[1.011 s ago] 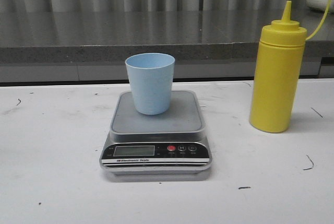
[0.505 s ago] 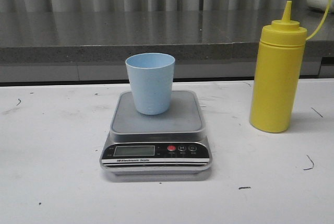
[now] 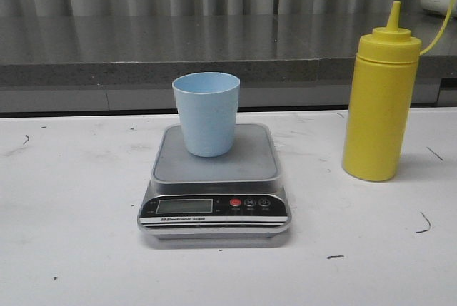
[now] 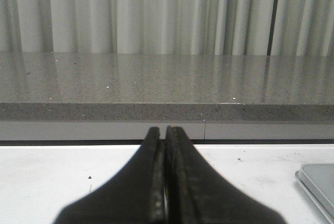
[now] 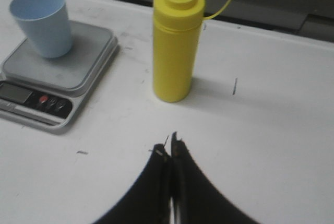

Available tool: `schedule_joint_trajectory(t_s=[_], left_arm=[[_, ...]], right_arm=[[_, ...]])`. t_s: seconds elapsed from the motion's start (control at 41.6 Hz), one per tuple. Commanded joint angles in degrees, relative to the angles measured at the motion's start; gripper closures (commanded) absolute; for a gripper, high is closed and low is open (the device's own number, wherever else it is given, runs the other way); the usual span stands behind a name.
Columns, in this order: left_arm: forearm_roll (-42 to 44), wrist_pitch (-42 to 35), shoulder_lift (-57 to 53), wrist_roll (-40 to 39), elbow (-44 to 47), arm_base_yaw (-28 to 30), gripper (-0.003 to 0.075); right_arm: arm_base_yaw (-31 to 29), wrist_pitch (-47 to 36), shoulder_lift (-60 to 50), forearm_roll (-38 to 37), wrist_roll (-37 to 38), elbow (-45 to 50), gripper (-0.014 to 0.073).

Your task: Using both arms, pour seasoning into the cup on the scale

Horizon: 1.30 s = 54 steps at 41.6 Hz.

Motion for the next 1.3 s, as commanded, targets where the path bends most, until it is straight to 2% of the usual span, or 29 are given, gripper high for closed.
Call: schedule_joint_trajectory(t_s=[0.0,0.241,0.385,0.553,0.914,1.275], left_arm=[[-0.47,-4.50,-0.97,-0.17,1.29,-0.53,0.0740],[-0.47,-4.50,-0.97,-0.17,1.29,-0.53,0.0740],[-0.47,-4.50,-0.97,-0.17,1.29,-0.53,0.0740],[-0.47,-4.50,-0.97,-0.17,1.29,-0.53,0.0740],[-0.47,-4.50,-0.97,-0.17,1.29,-0.53,0.0740],[-0.47,-4.50,-0.97,-0.17,1.29,-0.53,0.0740]], right_arm=[[-3.93,-11.83,-4.16,-1.52,-0.64,4.48,0.0662],[-11.07,-27.52,-15.40,-1.46,-0.64,20.08,0.0662],[-11.66,-32.62,-20.66,-1.46,-0.59,25.89,0.0662],[-11.66,-37.71,-20.81,-1.46,-0.59,29.98,0.0662],[-11.66,-37.36,-20.81,-1.46,0.00,30.25,0.0662],[-11.66,-41.28,-20.81,-1.07,0.00,30.25,0.0662]])
